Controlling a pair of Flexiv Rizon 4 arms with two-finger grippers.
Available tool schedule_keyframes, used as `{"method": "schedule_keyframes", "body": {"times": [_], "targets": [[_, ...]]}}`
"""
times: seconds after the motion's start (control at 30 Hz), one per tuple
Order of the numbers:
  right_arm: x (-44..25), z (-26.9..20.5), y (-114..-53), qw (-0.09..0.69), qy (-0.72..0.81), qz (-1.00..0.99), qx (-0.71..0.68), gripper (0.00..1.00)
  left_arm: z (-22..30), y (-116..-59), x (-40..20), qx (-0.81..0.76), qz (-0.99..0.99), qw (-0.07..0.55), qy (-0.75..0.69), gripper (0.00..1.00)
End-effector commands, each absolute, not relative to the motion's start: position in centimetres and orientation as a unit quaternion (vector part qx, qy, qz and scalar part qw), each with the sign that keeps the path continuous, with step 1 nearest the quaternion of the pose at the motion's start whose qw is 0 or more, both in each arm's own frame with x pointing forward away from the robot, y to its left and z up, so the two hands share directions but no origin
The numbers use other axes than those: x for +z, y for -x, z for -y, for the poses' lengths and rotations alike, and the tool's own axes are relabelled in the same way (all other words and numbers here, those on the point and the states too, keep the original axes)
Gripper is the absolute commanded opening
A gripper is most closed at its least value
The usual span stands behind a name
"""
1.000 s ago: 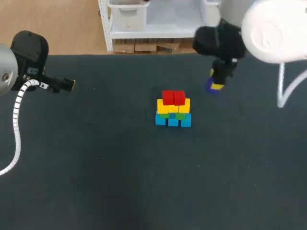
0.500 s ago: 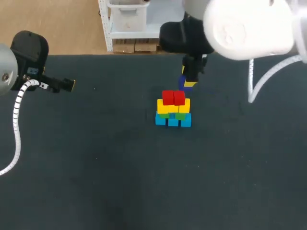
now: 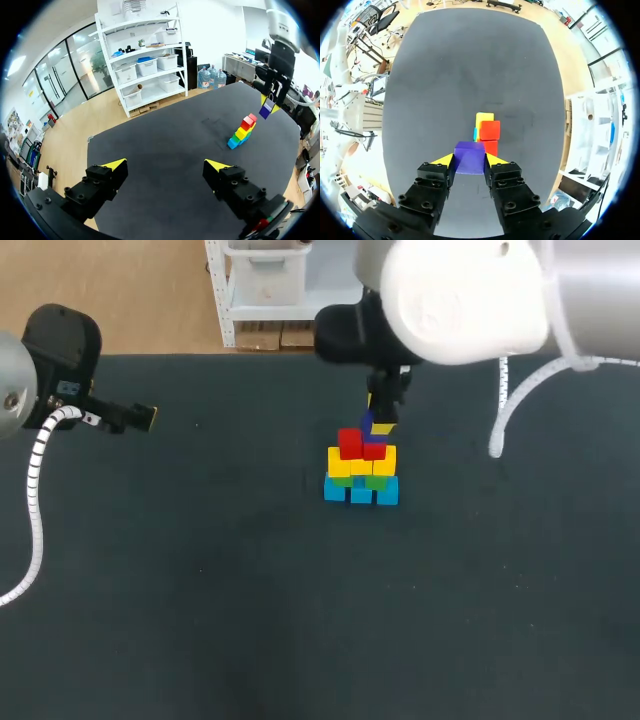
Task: Place the blue cubes, place green cubes on the blue cubes, place the yellow cubes on the green cubes, then place the red cubes on the yellow cubes, and place purple cube on the red cubes.
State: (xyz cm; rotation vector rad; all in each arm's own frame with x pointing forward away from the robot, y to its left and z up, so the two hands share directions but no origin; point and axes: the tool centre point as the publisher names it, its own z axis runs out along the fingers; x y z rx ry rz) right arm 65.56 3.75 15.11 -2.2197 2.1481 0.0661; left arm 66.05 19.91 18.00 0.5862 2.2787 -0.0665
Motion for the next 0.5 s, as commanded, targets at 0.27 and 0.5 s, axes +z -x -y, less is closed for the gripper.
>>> {"method": "schedule_keyframes", "body": {"times": [0.27, 0.5], "targets": [[13.9, -4.6, -66.7, 0.011, 0.716, -0.698, 0.015, 0.00, -20.0, -66.0, 18.0, -0.028, -0.894, 0.384, -0.231, 1.00], [13.2, -4.5, -67.3, 0.006, 0.712, -0.702, 0.011, 0.00, -20.0, -66.0, 18.0, -0.028, -0.894, 0.384, -0.231, 1.00]]}}
